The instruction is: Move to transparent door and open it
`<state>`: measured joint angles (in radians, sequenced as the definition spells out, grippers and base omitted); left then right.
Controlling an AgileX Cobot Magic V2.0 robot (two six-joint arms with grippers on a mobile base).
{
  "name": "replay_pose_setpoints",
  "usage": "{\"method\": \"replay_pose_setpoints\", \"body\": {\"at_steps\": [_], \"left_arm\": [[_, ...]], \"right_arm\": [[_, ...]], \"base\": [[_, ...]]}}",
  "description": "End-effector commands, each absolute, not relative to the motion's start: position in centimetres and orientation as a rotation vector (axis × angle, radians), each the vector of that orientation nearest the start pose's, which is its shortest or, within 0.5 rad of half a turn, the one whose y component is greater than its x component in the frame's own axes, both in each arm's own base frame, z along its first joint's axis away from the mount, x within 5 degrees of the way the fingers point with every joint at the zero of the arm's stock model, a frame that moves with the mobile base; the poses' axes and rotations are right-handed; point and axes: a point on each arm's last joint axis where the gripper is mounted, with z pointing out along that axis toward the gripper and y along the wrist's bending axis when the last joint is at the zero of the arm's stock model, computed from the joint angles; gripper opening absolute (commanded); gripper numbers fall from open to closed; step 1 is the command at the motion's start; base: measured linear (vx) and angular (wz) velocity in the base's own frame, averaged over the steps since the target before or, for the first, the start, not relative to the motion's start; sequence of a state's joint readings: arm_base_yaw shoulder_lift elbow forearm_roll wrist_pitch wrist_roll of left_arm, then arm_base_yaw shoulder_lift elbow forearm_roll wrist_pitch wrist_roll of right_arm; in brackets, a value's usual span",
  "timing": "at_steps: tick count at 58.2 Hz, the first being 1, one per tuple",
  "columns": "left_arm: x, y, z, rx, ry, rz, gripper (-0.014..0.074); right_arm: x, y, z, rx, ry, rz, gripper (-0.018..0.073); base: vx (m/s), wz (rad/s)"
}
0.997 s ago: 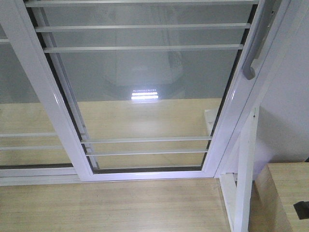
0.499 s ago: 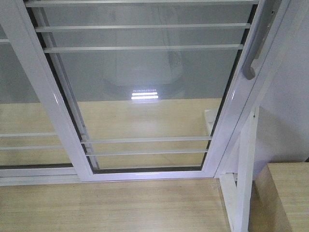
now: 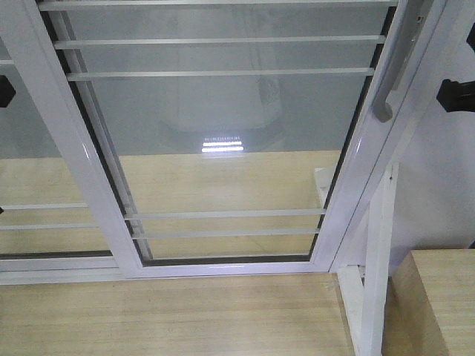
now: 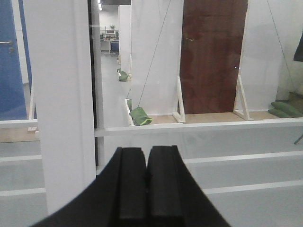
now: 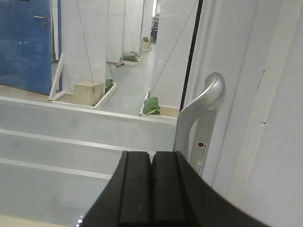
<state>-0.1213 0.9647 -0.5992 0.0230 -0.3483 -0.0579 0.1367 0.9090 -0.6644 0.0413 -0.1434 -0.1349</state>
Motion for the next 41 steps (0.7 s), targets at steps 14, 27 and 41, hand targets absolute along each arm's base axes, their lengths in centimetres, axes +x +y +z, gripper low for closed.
{"method": "replay_pose_setpoints", "body": {"at_steps": [14,27,41], "left_arm": [[20.61,-2.57,35.86,0.06,1.362,-0.143,0.0189],[20.66,-2.57,35.73,0.061,1.376,-0.142,0.0434],[20.66,-2.57,35.74,0.061,1.375,-0.142,0.0515]], "right_arm": [[19.48,2.61,37.35,-0.166,1.437,0.022,0.0081],[19.49,2.62,37.24,-0.171,1.449,0.02,0.0312],[19.53,2.62,37.04,-0.168,1.47,0.024,0.0513]], "base": [[0.0,0.0],[0.0,0.0],[0.0,0.0]]}}
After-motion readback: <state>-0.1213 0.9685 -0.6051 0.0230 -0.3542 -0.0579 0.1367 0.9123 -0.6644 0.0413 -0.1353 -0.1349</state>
